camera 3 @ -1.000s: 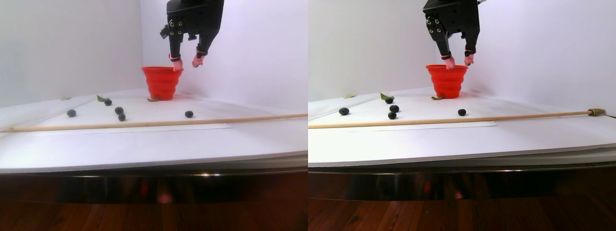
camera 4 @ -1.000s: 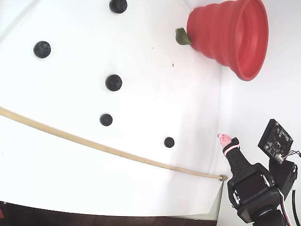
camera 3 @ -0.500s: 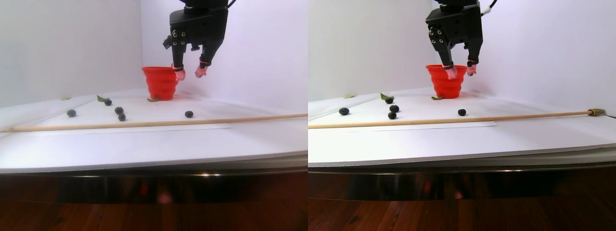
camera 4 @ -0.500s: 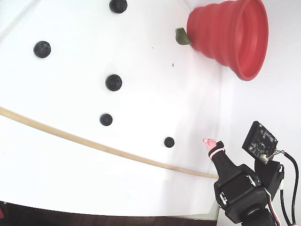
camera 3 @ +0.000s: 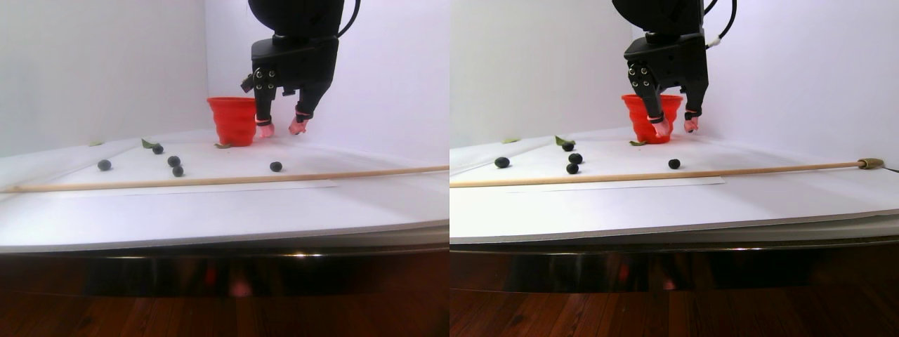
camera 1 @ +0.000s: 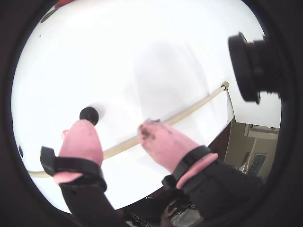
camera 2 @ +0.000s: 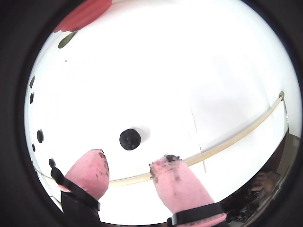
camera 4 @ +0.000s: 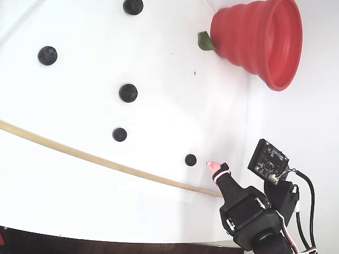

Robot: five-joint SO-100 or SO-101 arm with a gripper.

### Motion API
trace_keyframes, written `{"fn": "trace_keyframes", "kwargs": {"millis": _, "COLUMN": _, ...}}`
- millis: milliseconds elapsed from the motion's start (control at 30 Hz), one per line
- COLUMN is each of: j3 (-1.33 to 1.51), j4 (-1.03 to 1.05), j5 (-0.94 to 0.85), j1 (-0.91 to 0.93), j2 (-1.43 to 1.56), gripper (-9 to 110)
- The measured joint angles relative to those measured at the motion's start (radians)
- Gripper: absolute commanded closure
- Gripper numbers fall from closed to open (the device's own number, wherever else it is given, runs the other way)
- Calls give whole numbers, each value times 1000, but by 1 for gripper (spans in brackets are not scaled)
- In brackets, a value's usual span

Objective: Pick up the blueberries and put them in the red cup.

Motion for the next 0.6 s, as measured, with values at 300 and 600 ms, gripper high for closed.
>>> {"fn": "trace_keyframes", "kwargs": {"millis": 300, "j3": -2, "j4": -40, "j5": -9, "j1": 0, "j2": -75, "gripper": 83}}
{"fn": "trace_keyframes", "kwargs": {"millis": 600, "j3": -46, "j4": -71, "j5": -17, "j1": 0, "j2": -133, "gripper": 82}}
